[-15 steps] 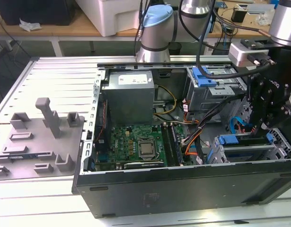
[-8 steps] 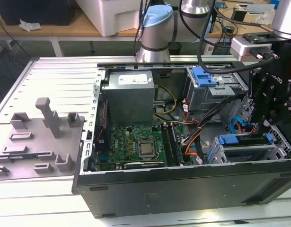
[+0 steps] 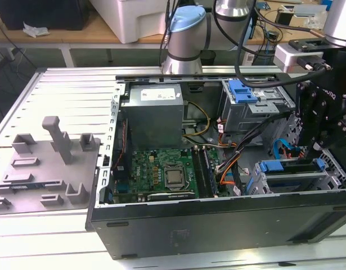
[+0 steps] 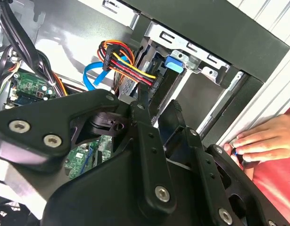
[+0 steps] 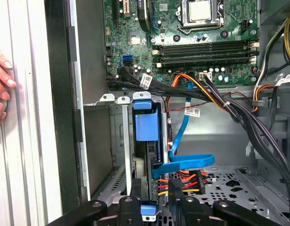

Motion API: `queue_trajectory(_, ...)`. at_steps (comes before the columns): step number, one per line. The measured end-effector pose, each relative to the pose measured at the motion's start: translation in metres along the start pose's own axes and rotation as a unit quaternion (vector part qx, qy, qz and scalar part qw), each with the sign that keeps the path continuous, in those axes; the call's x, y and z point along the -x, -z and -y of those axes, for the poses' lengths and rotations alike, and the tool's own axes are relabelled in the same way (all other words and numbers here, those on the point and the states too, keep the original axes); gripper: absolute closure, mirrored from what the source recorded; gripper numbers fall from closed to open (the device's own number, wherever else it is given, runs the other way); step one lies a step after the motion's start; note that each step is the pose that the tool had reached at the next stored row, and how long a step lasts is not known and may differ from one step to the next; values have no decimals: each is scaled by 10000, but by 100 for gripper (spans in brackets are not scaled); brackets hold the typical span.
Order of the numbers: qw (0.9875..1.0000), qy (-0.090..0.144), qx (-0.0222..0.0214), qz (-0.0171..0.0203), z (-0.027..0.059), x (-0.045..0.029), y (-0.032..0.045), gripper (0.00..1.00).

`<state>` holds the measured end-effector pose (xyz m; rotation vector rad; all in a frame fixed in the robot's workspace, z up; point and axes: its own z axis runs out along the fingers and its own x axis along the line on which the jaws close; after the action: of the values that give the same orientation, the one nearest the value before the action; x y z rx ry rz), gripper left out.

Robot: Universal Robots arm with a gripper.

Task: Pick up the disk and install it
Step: 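Insert the first disk wire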

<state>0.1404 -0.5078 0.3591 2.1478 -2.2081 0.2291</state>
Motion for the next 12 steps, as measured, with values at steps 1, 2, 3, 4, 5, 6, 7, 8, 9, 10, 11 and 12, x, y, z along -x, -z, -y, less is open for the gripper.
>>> queue_trajectory(1, 10000, 0, 0, 0, 0, 0, 0, 64)
queue_trajectory(2, 10000, 0, 0, 0, 0, 0, 0, 64)
queue_trajectory(3, 10000, 0, 0, 0, 0, 0, 0, 64)
queue_trajectory(4, 10000, 0, 0, 0, 0, 0, 0, 64)
queue_trajectory(5, 10000, 0, 0, 0, 0, 0, 0, 64)
queue_trajectory(6, 10000, 0, 0, 0, 0, 0, 3, 64)
queue_trajectory(7, 10000, 0, 0, 0, 0, 1, 7, 64)
queue_trajectory(8, 10000, -3, 1, -1, -10, 7, 11, 64)
queue_trajectory(9, 10000, -6, 1, 0, -16, 11, 12, 64)
queue_trajectory(10, 10000, -7, 1, -1, -31, 15, 16, 64)
queue_trajectory(11, 10000, -10, 1, -1, -54, 18, 22, 64)
queue_trajectory(12, 10000, -12, 2, 0, -76, 21, 27, 64)
